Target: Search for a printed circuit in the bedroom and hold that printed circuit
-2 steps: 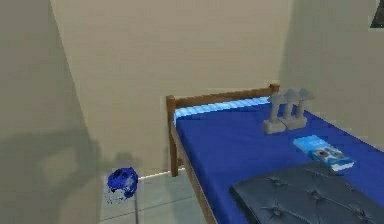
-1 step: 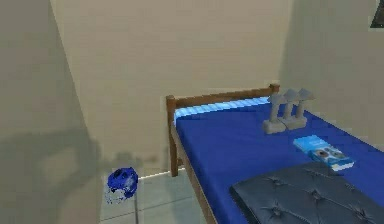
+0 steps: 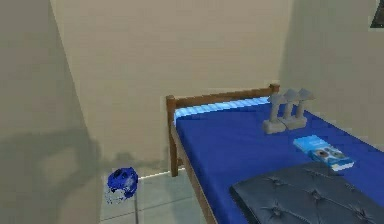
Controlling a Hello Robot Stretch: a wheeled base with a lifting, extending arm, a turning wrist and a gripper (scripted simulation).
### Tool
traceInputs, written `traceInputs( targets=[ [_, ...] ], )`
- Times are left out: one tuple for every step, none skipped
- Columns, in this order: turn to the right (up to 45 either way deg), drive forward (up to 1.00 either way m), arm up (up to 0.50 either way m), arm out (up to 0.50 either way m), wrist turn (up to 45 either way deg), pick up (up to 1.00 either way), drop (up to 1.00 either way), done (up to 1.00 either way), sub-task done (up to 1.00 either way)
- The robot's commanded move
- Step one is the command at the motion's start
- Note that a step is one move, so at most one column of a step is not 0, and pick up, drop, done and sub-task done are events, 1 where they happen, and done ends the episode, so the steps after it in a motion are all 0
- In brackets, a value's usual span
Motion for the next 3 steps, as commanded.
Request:
traceInputs(
  targets=[
    [0.0, 0.0, 0.0, 0.0, 45.0, 0.0, 0.0, 0.0, 0.0],
    [0.0, 0.0, -0.3, 0.0, 0.0, 0.0, 0.0, 0.0, 0.0],
    [0.0, 0.0, 0.0, 0.0, 0.0, 1.0, 0.0, 0.0, 0.0]
  ],
)
